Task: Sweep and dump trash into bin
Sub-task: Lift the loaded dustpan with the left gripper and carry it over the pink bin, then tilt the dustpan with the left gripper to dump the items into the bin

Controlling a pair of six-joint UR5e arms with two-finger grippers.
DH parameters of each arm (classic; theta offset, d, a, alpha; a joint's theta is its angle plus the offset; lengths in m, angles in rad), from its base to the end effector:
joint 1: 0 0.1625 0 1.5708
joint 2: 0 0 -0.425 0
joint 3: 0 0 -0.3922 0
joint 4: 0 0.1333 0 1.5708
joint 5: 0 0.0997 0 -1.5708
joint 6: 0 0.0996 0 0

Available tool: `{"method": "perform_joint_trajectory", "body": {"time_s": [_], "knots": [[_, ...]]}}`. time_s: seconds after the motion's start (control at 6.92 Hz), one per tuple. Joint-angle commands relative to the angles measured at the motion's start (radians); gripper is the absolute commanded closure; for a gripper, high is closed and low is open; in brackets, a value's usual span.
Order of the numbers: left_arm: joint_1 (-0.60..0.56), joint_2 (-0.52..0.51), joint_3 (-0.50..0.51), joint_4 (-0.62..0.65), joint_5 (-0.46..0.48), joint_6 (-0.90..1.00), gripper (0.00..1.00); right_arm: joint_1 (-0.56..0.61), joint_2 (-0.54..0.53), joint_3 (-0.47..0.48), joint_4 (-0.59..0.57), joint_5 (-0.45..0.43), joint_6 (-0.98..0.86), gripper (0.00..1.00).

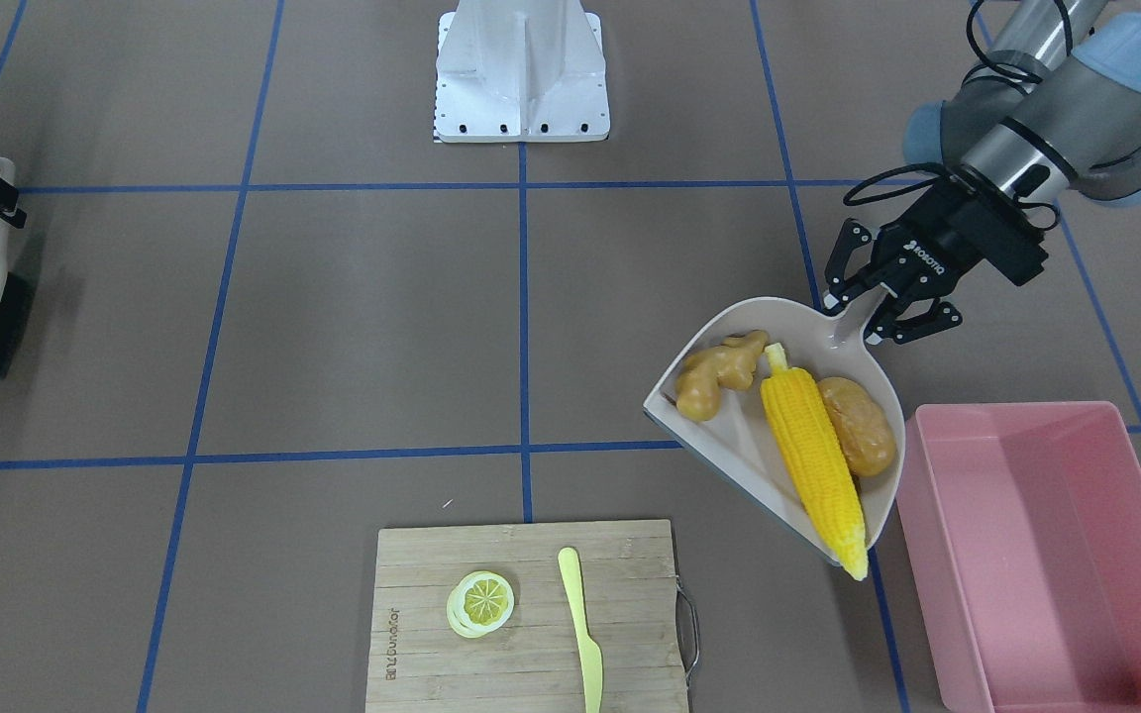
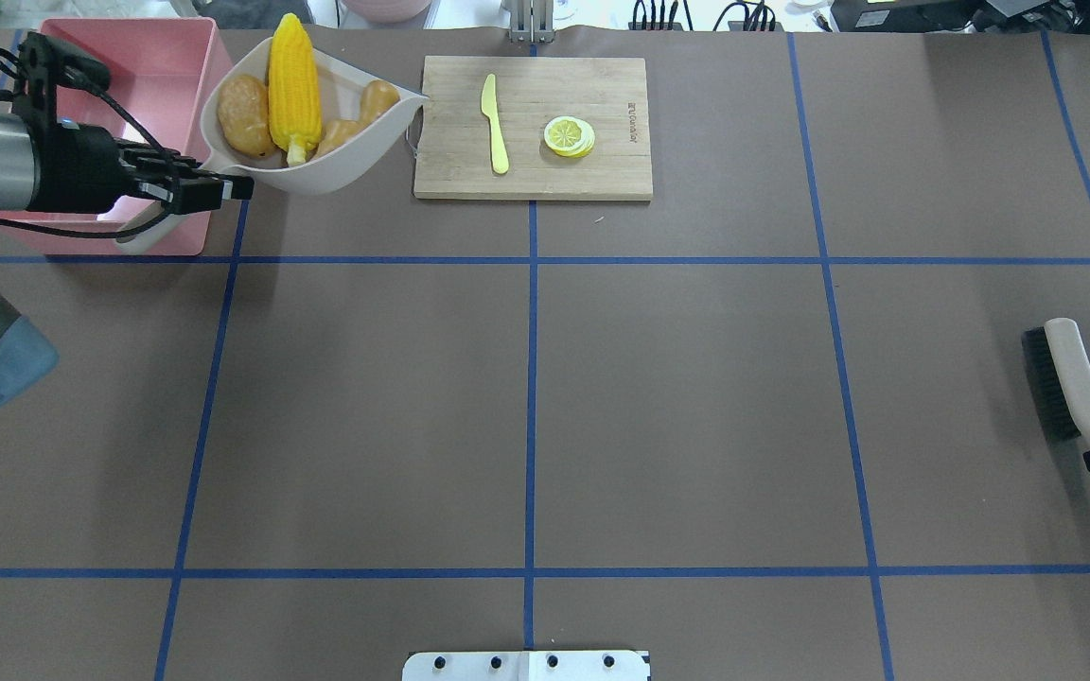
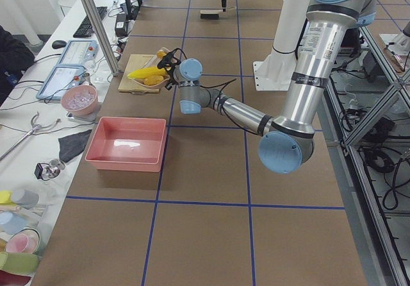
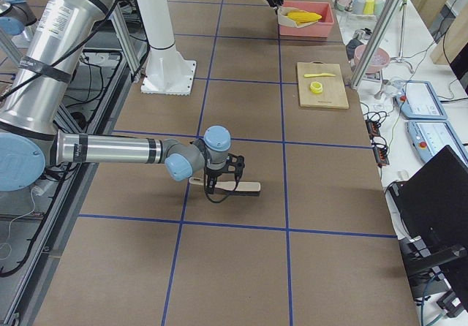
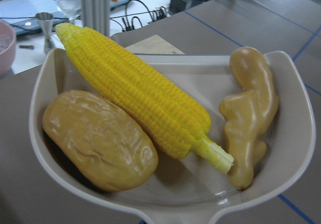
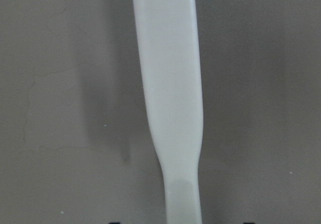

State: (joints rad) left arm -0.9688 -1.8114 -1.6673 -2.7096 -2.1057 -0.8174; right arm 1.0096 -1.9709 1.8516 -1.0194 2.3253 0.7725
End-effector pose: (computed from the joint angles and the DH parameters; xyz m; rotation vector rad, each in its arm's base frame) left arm 0.2526 -0.5134 0.3544 0.8037 1.2583 0.2205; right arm -0.1284 -0.3265 0.6248 -0.1359 -0.8369 0.0355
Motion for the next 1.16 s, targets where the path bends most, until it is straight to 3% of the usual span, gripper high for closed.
{"method": "perform_joint_trajectory", "body": {"time_s": [0.0, 0.14, 0.43, 0.72, 1.01], "knots": [[-0.072, 0.036, 0.000, -0.010, -0.017, -0.109, 1.00, 0.081, -0.047, 0.024, -0.001, 0.045, -0.024, 0.01], [-0.102, 0.068, 0.000, -0.041, -0.037, -0.200, 1.00, 0.177, -0.064, 0.024, -0.014, 0.101, -0.112, 0.01], [-0.169, 0.098, 0.000, -0.079, -0.156, -0.459, 1.00, 0.303, -0.117, 0.037, -0.066, 0.115, -0.264, 0.00], [-0.189, 0.109, 0.000, -0.082, -0.160, -0.775, 1.00, 0.390, -0.056, 0.116, -0.392, 0.059, -0.486, 0.01], [-0.189, 0.119, 0.000, -0.163, -0.213, -0.981, 1.00, 0.547, 0.146, 0.116, -0.827, 0.013, -0.790, 0.00]]}}
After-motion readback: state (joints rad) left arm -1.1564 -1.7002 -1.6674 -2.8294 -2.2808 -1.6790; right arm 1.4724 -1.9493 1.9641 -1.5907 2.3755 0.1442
